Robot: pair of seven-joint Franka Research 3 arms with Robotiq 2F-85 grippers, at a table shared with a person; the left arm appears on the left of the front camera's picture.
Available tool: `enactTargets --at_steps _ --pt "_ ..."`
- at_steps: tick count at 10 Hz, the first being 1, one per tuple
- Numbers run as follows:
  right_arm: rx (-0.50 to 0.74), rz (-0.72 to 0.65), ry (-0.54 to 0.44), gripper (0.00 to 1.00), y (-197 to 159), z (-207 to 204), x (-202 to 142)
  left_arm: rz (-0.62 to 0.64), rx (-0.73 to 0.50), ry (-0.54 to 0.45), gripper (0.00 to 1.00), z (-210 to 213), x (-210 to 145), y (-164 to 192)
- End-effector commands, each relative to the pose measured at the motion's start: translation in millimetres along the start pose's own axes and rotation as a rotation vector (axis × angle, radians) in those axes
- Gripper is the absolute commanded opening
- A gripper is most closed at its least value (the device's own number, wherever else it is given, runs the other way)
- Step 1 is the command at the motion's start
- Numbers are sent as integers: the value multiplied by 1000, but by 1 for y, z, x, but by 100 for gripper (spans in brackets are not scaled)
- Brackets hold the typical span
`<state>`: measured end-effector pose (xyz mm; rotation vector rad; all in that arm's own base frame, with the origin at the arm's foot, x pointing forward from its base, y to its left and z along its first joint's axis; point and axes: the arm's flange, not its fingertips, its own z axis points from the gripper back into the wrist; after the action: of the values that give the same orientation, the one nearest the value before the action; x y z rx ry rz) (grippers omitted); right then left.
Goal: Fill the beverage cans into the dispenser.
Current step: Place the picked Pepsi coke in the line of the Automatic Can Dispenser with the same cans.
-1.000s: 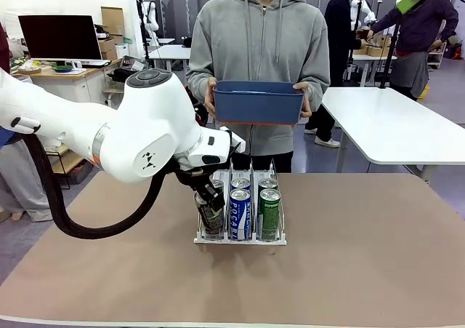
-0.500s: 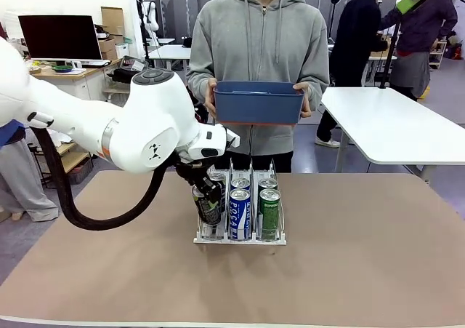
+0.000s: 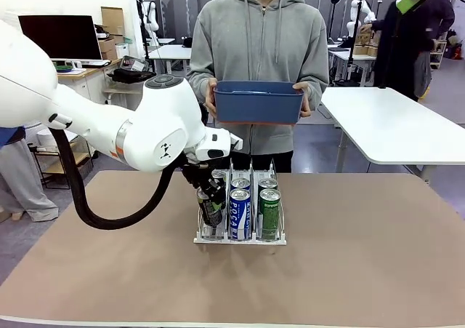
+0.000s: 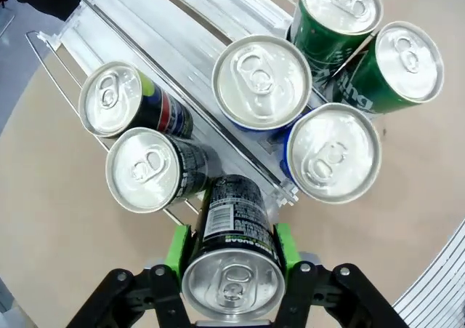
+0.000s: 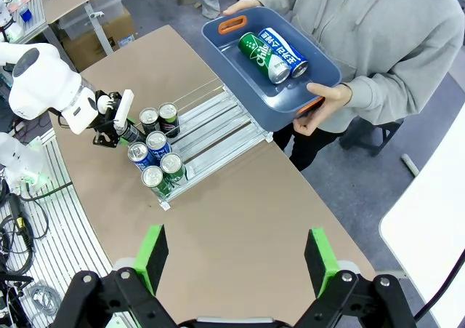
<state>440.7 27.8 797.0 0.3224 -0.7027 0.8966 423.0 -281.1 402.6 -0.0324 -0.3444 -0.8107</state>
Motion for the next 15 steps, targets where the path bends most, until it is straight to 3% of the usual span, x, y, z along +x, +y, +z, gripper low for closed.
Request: enactTargets --at_steps 1,8,9,12,13,14,15 --pt "6 -12 -1 100 1 0 -1 15 -15 27 58 -5 9 13" --pt "6 -12 -1 100 1 0 -1 33 -208 206 58 -29 8 5" --pt "6 -12 -1 100 1 0 -1 35 -118 141 58 -29 15 9" --pt "6 -12 -1 100 1 0 -1 35 -118 141 58 -29 15 9" --pt "6 -12 -1 100 1 0 -1 36 -130 145 77 -30 16 13" --pt "6 -12 -1 100 1 0 -1 40 -106 136 77 -23 14 10" --pt "6 -12 -1 100 1 0 -1 38 -90 133 97 -16 12 10"
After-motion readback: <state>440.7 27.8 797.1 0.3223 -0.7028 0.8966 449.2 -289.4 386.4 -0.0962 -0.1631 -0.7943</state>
